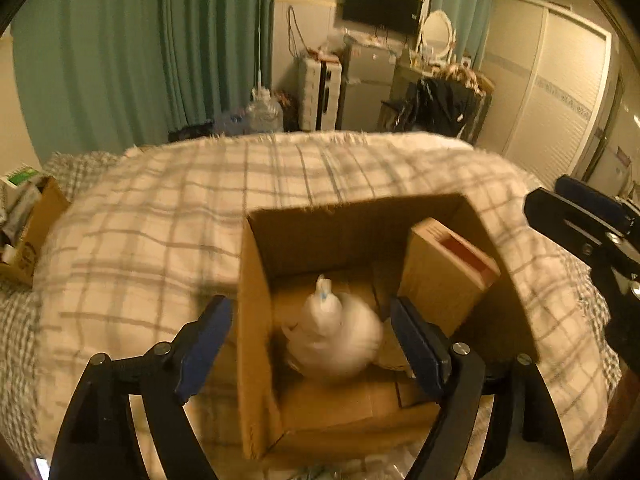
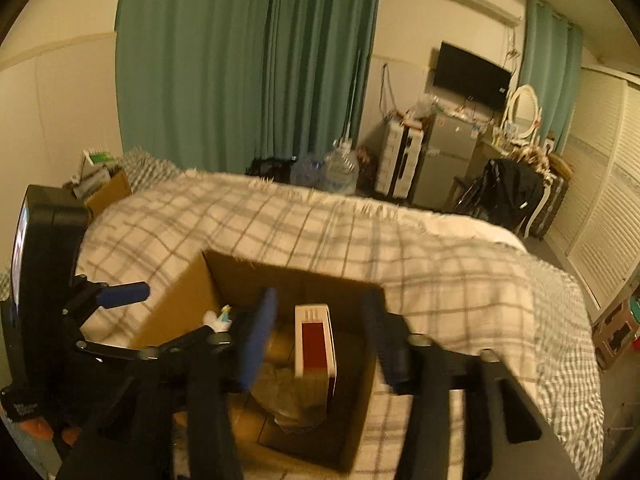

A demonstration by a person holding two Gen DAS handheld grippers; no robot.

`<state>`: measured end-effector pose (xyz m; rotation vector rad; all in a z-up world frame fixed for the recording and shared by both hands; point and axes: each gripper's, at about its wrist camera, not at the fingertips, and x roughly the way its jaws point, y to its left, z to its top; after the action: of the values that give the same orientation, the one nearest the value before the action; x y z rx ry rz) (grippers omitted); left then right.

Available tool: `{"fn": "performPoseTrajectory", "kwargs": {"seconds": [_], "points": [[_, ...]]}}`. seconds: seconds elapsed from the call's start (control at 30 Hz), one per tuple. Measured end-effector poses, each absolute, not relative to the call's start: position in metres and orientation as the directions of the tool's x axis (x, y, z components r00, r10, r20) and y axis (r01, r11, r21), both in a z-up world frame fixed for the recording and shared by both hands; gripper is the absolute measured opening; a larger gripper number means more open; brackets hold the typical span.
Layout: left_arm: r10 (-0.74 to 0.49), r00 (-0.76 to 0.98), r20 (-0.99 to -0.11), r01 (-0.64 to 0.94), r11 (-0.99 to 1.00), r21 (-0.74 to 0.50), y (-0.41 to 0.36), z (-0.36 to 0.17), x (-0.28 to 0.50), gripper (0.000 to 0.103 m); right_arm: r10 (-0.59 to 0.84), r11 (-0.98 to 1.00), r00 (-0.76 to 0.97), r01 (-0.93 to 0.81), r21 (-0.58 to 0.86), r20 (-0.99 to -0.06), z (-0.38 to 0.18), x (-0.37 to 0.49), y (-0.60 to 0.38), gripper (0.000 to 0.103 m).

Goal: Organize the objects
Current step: 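Lower the bear and medicine box into the cardboard box and release, then grasp the white earbud case with the left tool while the right tool grasps the blue-white packet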

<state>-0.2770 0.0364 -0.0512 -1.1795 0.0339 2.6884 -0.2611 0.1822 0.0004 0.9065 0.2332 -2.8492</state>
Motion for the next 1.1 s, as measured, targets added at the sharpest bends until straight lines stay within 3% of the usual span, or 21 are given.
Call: {"fn": "performPoseTrajectory", "kwargs": {"seconds": [0.23,0.5,0.63,0.87,1.1], "points": [[0.114,-0.740,-0.663,-0.141,-0.990,-0.013,0.015,0.016,-0.223,0.102,-0.078,-0.984,-0.871,0.147,-0.105,-0.485,0.073,-0.193,0.186,0.078],[0.018,-0.756,-0.655,-0.030,-1.000,0.008,-0.007,0.057,-0.153,0.103,-0.091,-0.978,-0.880,0.167,-0.126,-0.466,0.121,-0.109,0.187,0.095],[0.018,-0.748,-0.663,-0.015,-1.000,-0.009,-0.009,0.039,-0.120,0.103,-0.107,-0.975,-0.873,0.186,-0.122,-0.477,0.114,-0.077,0.189,0.101],[0.028,-0.701,-0.712,-0.002,-0.999,-0.038,0.006,-0.030,-0.087,0.103,-0.082,-0.974,-0.845,0.180,-0.135,-0.529,0.051,-0.046,0.195,0.101],[0.062,-0.612,-0.788,-0.060,-0.998,-0.032,0.032,-0.100,-0.067,0.103,-0.038,-0.981,-0.761,0.153,-0.122,-0.648,-0.022,-0.063,0.198,0.101]]}}
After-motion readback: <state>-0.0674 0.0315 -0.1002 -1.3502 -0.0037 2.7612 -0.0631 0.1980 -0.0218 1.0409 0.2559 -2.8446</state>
